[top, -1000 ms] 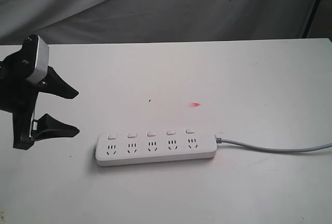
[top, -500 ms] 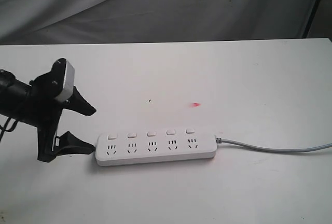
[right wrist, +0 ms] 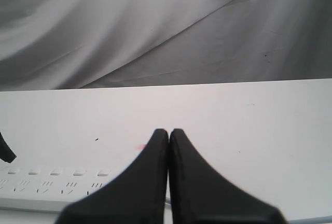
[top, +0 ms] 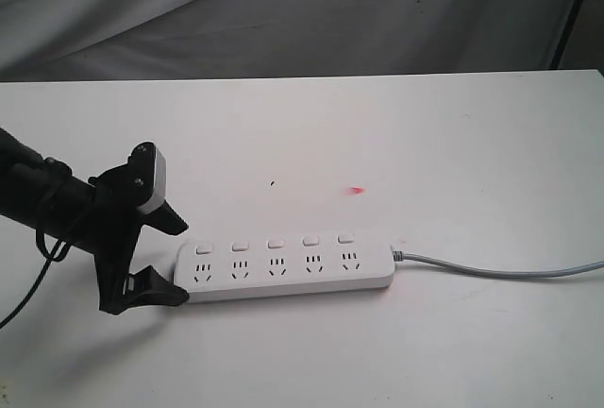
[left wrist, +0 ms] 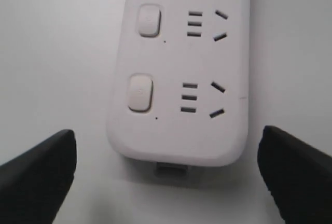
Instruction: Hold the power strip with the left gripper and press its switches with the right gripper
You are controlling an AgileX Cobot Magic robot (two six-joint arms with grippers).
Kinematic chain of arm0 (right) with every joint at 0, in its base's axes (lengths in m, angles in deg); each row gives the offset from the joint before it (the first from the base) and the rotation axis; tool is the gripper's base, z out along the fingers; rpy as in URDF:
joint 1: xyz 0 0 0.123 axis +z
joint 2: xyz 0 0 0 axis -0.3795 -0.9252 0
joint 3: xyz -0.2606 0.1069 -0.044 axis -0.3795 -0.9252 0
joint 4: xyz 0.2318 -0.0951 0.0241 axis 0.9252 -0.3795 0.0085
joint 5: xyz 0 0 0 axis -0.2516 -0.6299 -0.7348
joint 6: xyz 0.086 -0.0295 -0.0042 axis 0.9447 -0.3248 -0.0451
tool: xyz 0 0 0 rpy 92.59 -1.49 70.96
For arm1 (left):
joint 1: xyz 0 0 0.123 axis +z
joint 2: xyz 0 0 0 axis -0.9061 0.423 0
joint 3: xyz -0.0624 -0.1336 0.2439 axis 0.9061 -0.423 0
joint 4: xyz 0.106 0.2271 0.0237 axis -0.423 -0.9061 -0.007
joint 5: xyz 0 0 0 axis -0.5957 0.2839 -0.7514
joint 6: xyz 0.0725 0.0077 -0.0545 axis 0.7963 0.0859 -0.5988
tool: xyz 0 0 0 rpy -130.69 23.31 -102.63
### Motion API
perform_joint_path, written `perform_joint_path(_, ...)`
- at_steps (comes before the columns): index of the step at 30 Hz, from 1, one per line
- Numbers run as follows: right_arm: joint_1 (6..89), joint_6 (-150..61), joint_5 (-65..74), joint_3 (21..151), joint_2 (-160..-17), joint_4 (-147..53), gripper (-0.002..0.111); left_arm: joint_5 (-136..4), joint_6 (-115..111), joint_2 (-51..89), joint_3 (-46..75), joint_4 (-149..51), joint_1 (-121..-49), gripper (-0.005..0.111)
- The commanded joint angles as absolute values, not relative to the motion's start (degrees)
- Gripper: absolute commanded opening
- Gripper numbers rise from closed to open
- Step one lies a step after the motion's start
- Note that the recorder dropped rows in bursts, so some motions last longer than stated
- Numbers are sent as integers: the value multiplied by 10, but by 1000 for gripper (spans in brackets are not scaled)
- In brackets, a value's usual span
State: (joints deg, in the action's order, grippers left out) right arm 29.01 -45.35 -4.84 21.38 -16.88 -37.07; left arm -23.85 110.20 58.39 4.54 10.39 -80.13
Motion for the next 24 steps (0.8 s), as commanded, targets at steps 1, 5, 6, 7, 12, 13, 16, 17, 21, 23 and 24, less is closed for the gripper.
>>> perform_joint_path(1, 291, -453, -51, 212, -167, -373, 0, -242, 1105, 590, 49, 106, -805, 88)
perform_joint_path(5, 291, -453, -51, 212, -167, -373, 0, -254, 1105, 590, 52, 105, -811, 88)
perform_joint_path(6, 291, -453, -51, 212, -167, -373, 0, -257, 1105, 590, 52, 104, -816, 88)
perform_joint_path(7, 291, -453, -51, 212, -167, -373, 0, -261, 1105, 590, 52, 101, -820, 88)
perform_joint_path(12, 291, -453, -51, 212, -167, -373, 0, -280, 1105, 592, 52, 90, -836, 88)
perform_joint_path(13, 291, -453, -51, 212, -167, -373, 0, -279, 1105, 593, 52, 90, -836, 88)
perform_joint_path(16, 291, -453, -51, 212, -167, -373, 0, -274, 1105, 600, 52, 90, -836, 88)
perform_joint_path(17, 291, -453, -51, 212, -167, -373, 0, -269, 1105, 603, 52, 90, -836, 88)
perform_joint_path(21, 291, -453, -51, 212, -167, -373, 0, -260, 1105, 613, 52, 90, -836, 88)
perform_joint_path(23, 291, -453, -51, 212, -167, -373, 0, -260, 1105, 615, 52, 90, -836, 87)
perform_joint_path(24, 291, -453, -51, 212, -167, -373, 0, -260, 1105, 615, 52, 90, -836, 86)
